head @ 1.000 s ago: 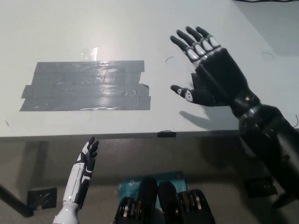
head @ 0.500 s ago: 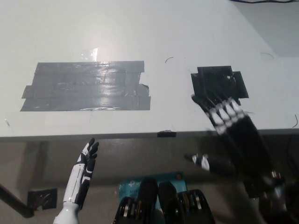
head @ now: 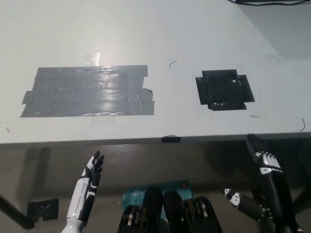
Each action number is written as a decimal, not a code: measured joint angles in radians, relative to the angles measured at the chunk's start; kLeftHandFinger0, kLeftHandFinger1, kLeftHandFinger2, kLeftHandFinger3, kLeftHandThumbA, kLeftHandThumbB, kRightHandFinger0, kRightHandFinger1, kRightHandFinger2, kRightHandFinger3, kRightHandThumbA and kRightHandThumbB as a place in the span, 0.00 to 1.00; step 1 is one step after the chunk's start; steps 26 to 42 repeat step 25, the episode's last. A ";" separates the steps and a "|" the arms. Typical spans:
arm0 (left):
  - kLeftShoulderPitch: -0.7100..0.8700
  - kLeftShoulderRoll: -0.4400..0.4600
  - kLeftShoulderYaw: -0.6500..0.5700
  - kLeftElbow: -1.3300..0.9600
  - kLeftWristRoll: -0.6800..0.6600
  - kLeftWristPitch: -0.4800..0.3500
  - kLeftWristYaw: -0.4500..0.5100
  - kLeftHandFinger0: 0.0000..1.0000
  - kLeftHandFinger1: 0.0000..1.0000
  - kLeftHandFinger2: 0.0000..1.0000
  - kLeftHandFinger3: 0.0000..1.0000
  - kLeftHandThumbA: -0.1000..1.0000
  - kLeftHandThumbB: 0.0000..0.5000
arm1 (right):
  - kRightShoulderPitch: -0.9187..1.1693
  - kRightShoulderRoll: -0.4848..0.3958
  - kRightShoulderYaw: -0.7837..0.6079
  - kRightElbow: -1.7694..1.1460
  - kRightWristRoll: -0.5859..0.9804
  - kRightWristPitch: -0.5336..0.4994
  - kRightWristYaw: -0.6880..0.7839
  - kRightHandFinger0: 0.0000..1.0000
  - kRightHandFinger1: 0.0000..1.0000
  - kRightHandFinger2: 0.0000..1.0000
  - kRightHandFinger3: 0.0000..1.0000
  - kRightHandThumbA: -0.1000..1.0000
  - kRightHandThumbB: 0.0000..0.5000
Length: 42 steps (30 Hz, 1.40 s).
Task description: A stack of plates is kept in the middle of the desk close to the robot and the robot grabs the stack with its right hand, picks it up and hands it to a person.
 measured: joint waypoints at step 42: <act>0.065 -0.021 -0.019 -0.008 0.001 -0.008 0.000 1.00 1.00 1.00 1.00 1.00 0.48 | 0.042 0.008 -0.010 0.035 0.068 -0.021 0.071 1.00 1.00 1.00 1.00 0.83 0.43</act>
